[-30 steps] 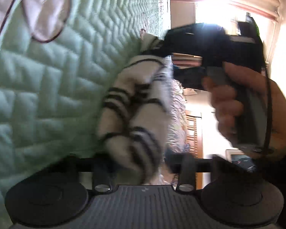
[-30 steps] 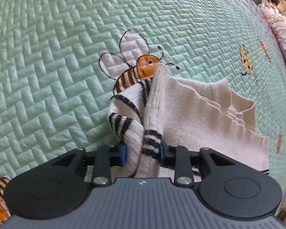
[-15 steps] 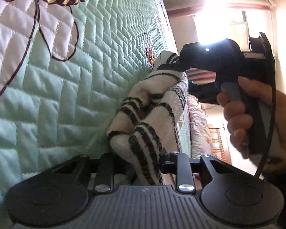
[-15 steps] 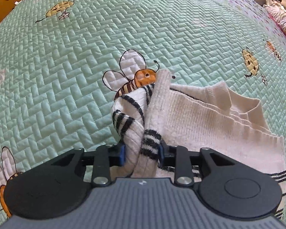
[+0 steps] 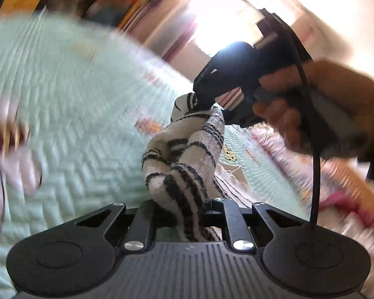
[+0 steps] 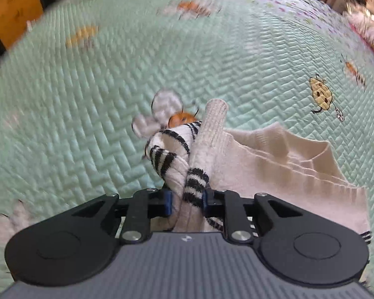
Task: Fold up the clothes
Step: 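Lift the held sleeve cuffs with both grippers, then open the right gripper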
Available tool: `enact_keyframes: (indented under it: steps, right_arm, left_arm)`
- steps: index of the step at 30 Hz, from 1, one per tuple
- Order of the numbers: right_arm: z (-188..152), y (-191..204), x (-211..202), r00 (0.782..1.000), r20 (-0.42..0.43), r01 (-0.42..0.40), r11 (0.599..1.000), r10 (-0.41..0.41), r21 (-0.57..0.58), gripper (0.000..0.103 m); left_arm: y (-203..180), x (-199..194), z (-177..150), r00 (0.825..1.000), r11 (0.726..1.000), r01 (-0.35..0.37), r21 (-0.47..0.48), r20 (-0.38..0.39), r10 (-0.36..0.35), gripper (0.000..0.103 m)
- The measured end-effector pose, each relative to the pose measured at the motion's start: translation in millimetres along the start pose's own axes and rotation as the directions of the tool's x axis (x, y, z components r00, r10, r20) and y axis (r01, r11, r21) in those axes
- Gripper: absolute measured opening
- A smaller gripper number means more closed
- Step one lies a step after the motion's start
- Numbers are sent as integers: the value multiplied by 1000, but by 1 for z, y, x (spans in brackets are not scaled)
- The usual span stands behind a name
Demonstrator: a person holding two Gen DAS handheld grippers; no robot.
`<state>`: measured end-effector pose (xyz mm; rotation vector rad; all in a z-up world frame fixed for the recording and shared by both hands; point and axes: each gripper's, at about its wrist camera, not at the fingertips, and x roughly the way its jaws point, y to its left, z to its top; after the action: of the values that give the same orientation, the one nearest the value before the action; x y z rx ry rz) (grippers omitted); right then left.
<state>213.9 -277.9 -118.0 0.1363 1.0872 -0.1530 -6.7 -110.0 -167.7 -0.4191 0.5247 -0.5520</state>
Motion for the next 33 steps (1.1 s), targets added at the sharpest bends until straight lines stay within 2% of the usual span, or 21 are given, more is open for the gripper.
enact_keyframes:
  steps: [1,3,5,7,11,15,17,19,20,22,25,29,30,33]
  right_arm:
    - [1,-15,-10,999,14,-39,999,39,38,23]
    - [0,-49,-30,992,52,-121,987,116,102,23]
    - [-4,-84,-48,980,96,-190,971,177,148,23]
    - [-10,-124,-67,957,145,-276,943,251,185,23]
    - [-42,-215,-84,909,233,-406,858,344,314,23]
    - [-86,-298,-66,878,292,-473,785,380,401,23]
    - [-104,-323,-50,861,310,-506,748,404,430,23]
    - [-121,-342,-30,846,327,-532,712,422,458,23]
    - [-128,-352,-21,835,339,-549,692,433,469,23]
    - [-141,-365,-8,813,361,-582,654,456,484,23]
    - [-154,-384,-2,778,405,-628,603,480,492,23]
    - [-167,-406,-15,713,504,-700,539,488,469,23]
    - [-170,-409,-14,713,508,-700,534,483,475,23]
    - [-191,-416,10,751,464,-660,519,470,544,23]
  left_arm:
    - [-18,-6,1,1000,996,-18,85,21,17,16]
    - [-60,-10,2,998,967,-47,251,48,37,16]
    - [-102,-11,2,997,911,-69,406,64,47,16]
    - [-142,-10,-3,998,842,-56,536,42,40,16]
    - [-207,9,-32,999,678,-17,735,-19,46,17]
    - [-257,36,-75,991,497,32,867,-93,98,18]
    - [-271,47,-101,980,403,63,913,-133,149,19]
    - [-283,56,-126,971,304,79,949,-142,193,21]
    - [-289,63,-134,969,262,81,962,-138,207,21]
    - [-295,69,-149,967,196,81,977,-125,222,22]
    - [-300,51,-167,972,128,67,990,-93,216,22]
    - [-311,35,-179,976,69,77,995,-89,200,22]
    - [-313,37,-184,972,58,95,994,-105,208,22]
    - [-312,40,-201,966,5,114,993,-112,232,22]
